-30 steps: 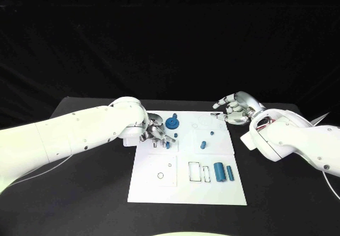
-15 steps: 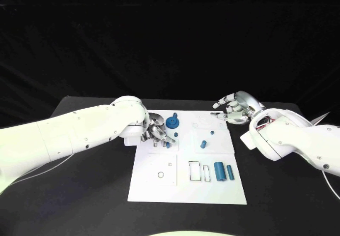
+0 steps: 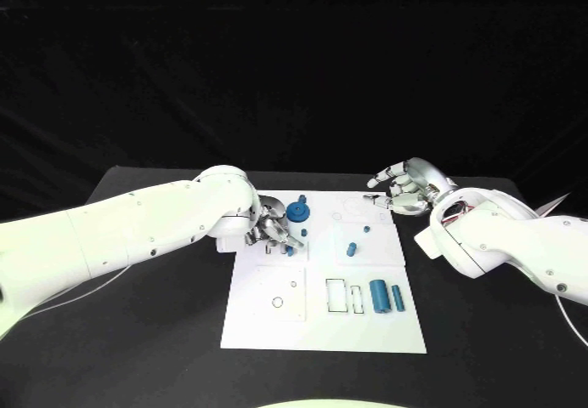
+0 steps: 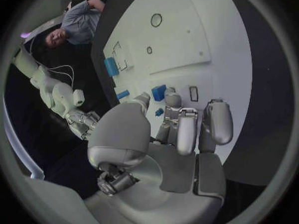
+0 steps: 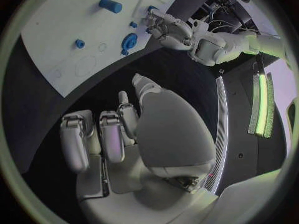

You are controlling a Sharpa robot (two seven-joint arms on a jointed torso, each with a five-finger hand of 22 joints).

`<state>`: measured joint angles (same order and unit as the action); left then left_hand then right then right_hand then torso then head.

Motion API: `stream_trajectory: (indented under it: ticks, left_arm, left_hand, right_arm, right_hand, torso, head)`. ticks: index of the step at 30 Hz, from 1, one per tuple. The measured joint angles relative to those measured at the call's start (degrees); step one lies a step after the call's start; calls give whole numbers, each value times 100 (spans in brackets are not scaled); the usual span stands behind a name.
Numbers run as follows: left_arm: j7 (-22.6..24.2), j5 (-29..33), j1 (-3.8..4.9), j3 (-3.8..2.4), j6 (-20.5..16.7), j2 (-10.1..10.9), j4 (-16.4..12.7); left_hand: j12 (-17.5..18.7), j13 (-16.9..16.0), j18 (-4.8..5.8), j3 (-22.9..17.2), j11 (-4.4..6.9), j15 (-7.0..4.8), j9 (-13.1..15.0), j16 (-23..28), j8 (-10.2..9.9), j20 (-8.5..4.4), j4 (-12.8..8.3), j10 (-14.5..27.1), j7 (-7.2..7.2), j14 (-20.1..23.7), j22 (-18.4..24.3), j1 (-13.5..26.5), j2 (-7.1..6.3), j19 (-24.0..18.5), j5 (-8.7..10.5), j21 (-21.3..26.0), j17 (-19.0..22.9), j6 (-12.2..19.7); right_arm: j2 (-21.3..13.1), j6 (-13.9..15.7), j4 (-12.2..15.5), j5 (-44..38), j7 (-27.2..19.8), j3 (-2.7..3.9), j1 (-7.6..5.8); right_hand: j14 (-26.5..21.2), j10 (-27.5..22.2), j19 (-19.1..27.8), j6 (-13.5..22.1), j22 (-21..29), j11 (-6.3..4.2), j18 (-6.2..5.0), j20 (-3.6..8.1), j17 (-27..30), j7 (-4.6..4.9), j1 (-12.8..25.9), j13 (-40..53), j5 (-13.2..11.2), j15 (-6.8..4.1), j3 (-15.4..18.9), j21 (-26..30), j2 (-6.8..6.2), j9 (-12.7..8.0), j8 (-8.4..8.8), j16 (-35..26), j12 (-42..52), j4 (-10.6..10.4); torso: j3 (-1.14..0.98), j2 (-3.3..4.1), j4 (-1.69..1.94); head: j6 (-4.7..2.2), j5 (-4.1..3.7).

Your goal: Assemble the parts on the task board

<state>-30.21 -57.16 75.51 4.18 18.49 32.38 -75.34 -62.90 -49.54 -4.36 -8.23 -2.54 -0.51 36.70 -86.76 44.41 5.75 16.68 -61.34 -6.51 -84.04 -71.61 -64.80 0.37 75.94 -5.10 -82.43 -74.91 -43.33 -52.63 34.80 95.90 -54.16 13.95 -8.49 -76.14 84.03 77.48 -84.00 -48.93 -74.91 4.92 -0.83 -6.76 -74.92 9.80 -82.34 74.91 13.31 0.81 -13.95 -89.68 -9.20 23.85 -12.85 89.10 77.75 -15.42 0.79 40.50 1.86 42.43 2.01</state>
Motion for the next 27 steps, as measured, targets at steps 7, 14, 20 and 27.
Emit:
stream_trajectory:
  ticks: [7,14,20,27]
  left_arm:
    - [0,96,0,1,-15,-5,13]
    - [2,272,2,-2,-61,1,12]
    - [4,455,1,0,-126,13,9]
    - [5,658,0,-13,-216,78,-36]
  left_hand:
    - [0,-27,0,-214,40,-34,35,0,-30,0,-10,-41,18,7,-20,-398,159,0,0,-22,0,-18]
    - [-29,-78,0,-968,84,-84,89,0,-86,-32,-187,-87,71,0,-63,-1098,167,32,15,-22,0,14]
    - [-73,-147,-1,-1674,122,-84,89,-21,71,-54,160,-166,89,0,-93,-1257,-86,10,101,-45,0,34]
    - [-147,-241,-1,-2148,122,-84,90,-21,141,-58,179,-248,88,0,-103,-1018,-336,15,114,-48,0,34]
  right_arm:
    - [4,-4,-3,0,9,0,2]
    - [7,-8,-10,0,18,0,2]
    - [11,-13,-22,0,27,-1,9]
    - [13,-22,-27,0,34,-2,15]
  right_hand:
    - [0,0,0,0,0,0,0,0,0,0,0,0,0,0,0,0,0,0,0,0,0,0]
    - [0,0,0,0,0,0,0,0,0,0,0,0,22,0,0,0,0,0,-21,0,0,0]
    - [0,0,0,0,-4,0,0,0,1,0,0,0,46,0,-16,0,0,-1,-21,-22,0,16]
    - [0,0,0,0,-4,0,0,0,1,0,0,5,45,0,-32,0,0,-1,-21,-23,0,0]
  torso:
    - [-1,0,2]
    - [-1,1,2]
    - [0,3,1]
    - [0,2,2]
  head:
    - [10,2]
    - [15,4]
    - [19,7]
    - [26,15]
